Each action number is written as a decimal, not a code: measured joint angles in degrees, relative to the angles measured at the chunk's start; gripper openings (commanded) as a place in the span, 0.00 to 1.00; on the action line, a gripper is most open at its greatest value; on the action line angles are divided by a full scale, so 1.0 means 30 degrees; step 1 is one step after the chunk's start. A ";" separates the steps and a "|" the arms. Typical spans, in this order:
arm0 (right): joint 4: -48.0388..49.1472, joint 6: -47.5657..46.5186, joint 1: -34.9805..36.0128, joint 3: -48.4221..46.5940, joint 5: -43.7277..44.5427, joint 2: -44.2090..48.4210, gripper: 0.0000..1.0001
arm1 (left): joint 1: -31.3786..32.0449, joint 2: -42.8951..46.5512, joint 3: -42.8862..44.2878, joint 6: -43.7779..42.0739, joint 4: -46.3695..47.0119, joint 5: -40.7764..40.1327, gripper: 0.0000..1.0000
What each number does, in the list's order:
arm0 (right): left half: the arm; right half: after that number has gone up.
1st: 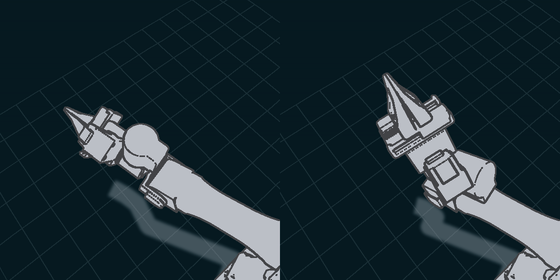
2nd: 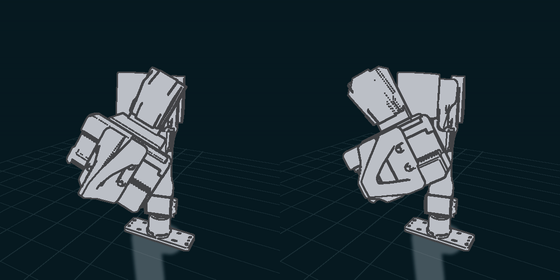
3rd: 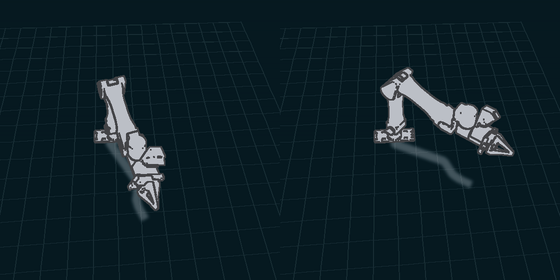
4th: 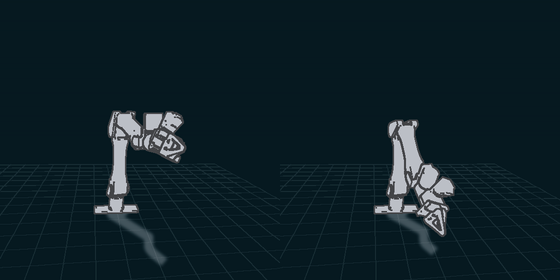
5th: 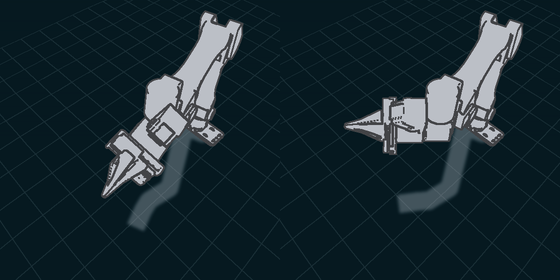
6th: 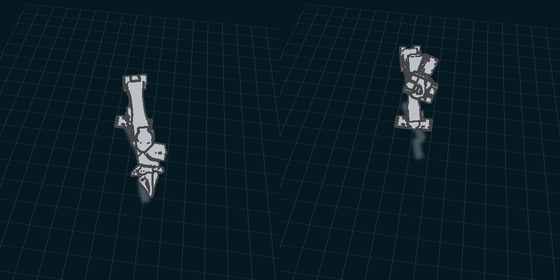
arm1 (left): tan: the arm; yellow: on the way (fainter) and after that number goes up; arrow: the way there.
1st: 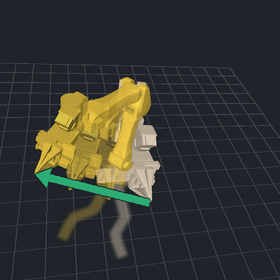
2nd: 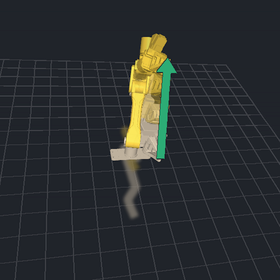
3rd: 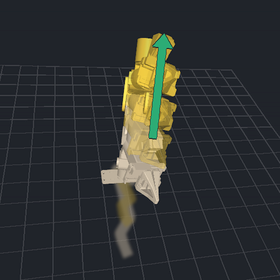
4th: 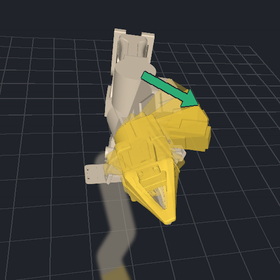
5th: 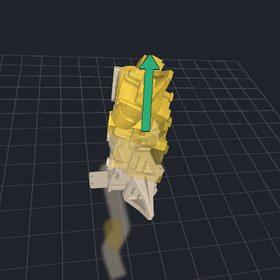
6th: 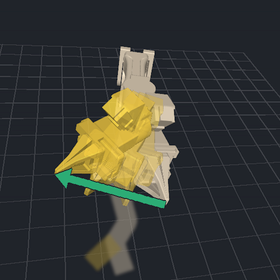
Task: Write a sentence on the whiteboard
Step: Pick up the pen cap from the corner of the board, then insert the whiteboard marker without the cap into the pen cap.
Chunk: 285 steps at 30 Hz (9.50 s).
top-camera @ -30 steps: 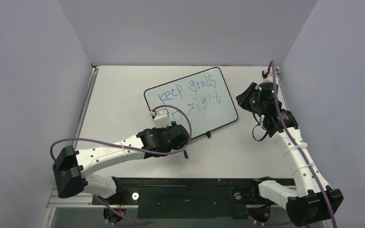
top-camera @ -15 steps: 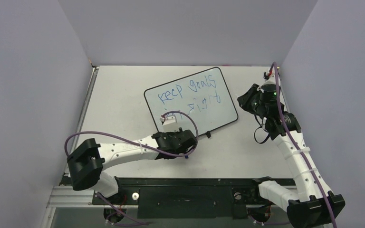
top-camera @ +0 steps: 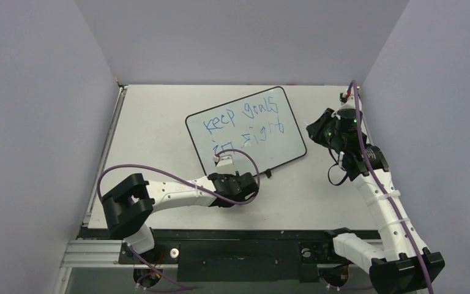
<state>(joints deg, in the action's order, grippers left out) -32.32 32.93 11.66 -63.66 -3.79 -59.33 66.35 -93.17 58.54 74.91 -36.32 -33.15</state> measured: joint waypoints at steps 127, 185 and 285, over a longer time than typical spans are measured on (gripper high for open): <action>0.4073 0.0262 0.2171 -0.0444 -0.8830 -0.1690 0.00 | -0.8750 1.4447 -0.4583 -3.4694 0.7359 1.7405 0.00; 0.0160 -0.1370 0.8939 -0.0423 -1.4061 -0.1115 0.00 | -1.1373 1.4069 -0.5391 -2.9915 0.6870 2.8086 0.00; -0.0335 -0.1625 1.0557 -0.0379 -1.3347 -0.3300 0.00 | -1.0834 1.4651 -0.5683 -3.0257 0.6433 2.7736 0.00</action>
<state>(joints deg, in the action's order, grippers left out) -33.32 28.05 43.33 -64.79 -43.83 -69.23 33.85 -49.21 41.50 -15.86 -17.02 50.06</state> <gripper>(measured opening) 0.097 0.134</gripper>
